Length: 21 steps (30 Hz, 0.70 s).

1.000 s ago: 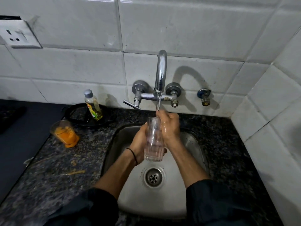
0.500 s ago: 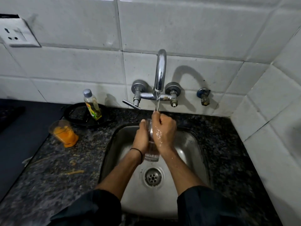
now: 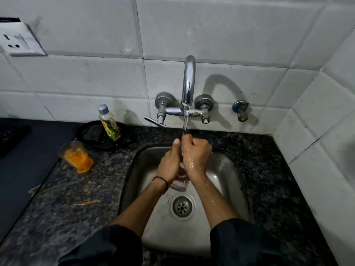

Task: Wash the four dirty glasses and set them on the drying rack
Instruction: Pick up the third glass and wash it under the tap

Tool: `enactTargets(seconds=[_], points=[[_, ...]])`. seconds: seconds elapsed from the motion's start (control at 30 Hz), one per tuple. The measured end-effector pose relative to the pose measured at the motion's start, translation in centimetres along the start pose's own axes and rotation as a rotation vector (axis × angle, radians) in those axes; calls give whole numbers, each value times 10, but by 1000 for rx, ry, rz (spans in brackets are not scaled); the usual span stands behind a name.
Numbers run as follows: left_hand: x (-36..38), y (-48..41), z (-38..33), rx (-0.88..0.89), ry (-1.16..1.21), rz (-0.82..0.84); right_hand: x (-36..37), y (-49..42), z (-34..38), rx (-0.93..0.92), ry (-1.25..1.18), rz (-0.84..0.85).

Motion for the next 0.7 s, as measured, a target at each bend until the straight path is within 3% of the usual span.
enactTargets(seconds=[0.1, 0.17, 0.3, 0.37, 0.53, 0.7], points=[[-5, 4, 7, -294, 343, 319, -5, -5, -21, 395, -363, 156], [-6, 1, 9, -390, 354, 446, 1, 5, -39, 691, -582, 223], [-6, -15, 16, -541, 208, 351, 23, 23, -59, 976, -660, 204], [-7, -18, 19, -621, 176, 319, 25, 26, -52, 993, -616, 276], [-8, -5, 20, -714, 311, 365, 22, 21, -57, 1012, -545, 275], [-2, -9, 19, -618, 523, 237, 33, -1, -42, 559, -124, 390]])
Point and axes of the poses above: each hand's wrist, its own y-axis away from the middle knuckle, its own x-axis out of the palm, z = x × y, the point moved 3 cm from there along -y, towards the middle knuckle, and after that the axes turned 6 degrees about y, right-handed, at the moved point
